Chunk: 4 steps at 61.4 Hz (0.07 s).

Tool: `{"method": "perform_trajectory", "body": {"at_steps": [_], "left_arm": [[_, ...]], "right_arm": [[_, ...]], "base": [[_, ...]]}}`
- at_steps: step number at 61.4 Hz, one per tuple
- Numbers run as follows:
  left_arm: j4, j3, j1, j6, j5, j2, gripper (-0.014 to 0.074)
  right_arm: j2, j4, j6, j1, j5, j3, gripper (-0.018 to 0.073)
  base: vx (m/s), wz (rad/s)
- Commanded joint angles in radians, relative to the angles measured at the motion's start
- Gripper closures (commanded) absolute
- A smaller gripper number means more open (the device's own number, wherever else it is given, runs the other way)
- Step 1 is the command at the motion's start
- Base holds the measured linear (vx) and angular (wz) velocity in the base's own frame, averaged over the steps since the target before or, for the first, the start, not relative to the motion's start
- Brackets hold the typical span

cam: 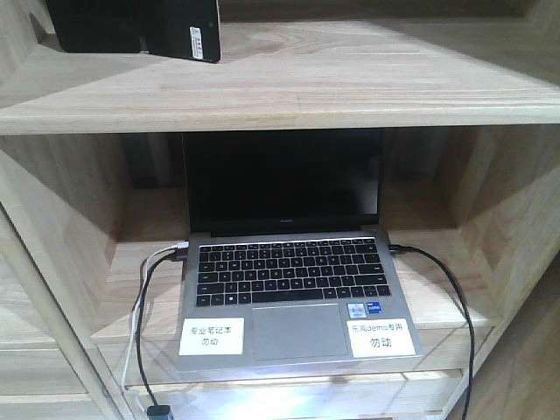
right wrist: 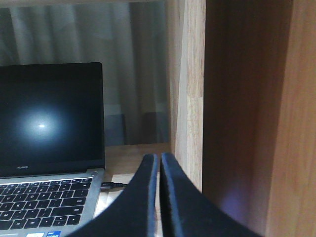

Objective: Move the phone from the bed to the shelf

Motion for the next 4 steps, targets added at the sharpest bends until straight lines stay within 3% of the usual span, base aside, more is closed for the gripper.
{"method": "perform_trajectory", "body": {"at_steps": [1,4], "left_arm": [[-0.007,0.002,-0.003,-0.004,-0.073,-0.005,0.0596],[-0.007,0.002,-0.003,-0.004,-0.073,-0.005,0.0596]], "right_arm": [[-0.008,-0.015,-0.011,-0.006,-0.069,0.007,0.0564],[-0.008,-0.015,-0.011,-0.006,-0.069,0.007,0.0564]], "base": [[0.0,0.0],[0.0,0.0]]}}
